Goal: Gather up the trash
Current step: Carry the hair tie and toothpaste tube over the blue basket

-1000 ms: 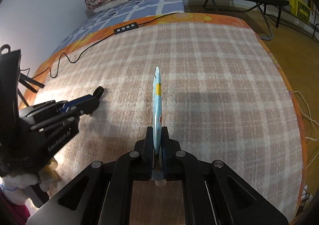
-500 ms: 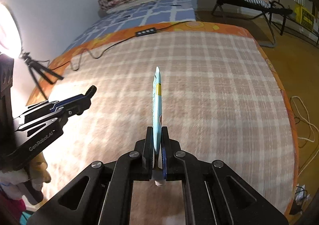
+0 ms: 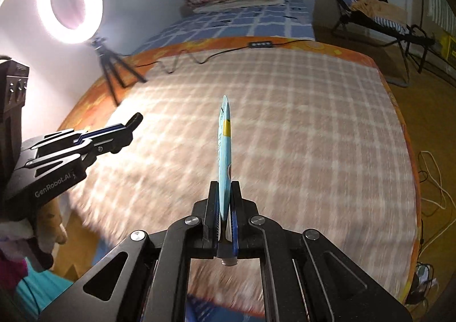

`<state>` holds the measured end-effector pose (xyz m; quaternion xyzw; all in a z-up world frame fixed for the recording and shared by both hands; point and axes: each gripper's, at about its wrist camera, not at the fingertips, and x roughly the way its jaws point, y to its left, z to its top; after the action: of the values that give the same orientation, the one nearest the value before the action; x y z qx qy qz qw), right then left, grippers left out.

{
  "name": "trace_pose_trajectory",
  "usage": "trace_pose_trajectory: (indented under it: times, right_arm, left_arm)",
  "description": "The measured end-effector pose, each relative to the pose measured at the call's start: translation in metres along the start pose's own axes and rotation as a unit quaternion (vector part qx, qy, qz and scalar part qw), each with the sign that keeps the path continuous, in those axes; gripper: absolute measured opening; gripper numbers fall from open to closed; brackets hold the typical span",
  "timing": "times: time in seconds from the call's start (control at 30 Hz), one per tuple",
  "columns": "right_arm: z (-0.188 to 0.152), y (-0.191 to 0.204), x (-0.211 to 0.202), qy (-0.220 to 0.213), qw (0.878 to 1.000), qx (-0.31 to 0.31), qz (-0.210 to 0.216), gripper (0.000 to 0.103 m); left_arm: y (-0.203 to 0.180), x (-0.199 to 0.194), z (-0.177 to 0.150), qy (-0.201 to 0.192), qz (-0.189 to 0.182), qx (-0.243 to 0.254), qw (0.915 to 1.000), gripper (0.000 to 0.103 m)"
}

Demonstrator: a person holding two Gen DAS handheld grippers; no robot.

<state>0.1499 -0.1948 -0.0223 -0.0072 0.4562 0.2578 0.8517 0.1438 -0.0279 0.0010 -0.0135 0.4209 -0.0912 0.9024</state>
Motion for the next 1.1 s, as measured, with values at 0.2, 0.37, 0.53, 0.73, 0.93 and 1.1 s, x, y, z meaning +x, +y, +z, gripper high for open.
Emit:
trace_pose_trajectory:
  times: [0.2, 0.37, 0.53, 0.73, 0.93, 1.1]
  right_arm:
    - [-0.032, 0.024, -0.024, 0.000, 1.000, -0.023, 0.012, 0.005]
    - [-0.058, 0.036, -0.033, 0.012, 0.999, -0.027, 0.023, 0.005]
    - [-0.087, 0.044, -0.038, 0.023, 0.999, -0.027, 0.027, 0.005]
    - [-0.118, 0.054, -0.036, 0.047, 0.998, -0.028, 0.038, 0.005]
    - [-0.148, 0.067, -0.027, 0.077, 0.995, -0.038, 0.049, 0.005]
    - [-0.168, 0.079, -0.017, 0.102, 0.992, -0.052, 0.057, 0.005]
  left_arm:
    - [-0.004, -0.041, -0.037, 0.001, 0.004, -0.004, 1.0000, 0.005]
    - [-0.012, -0.069, -0.072, -0.002, 0.008, 0.000, 1.0000, 0.005]
    - [-0.016, -0.082, -0.104, 0.012, 0.004, -0.007, 0.9999, 0.005]
    - [-0.019, -0.088, -0.142, 0.031, -0.004, -0.023, 0.9992, 0.005]
    - [-0.023, -0.084, -0.182, 0.065, -0.014, -0.039, 0.9970, 0.005]
    - [-0.021, -0.073, -0.206, 0.092, -0.017, -0.051, 0.9943, 0.005]
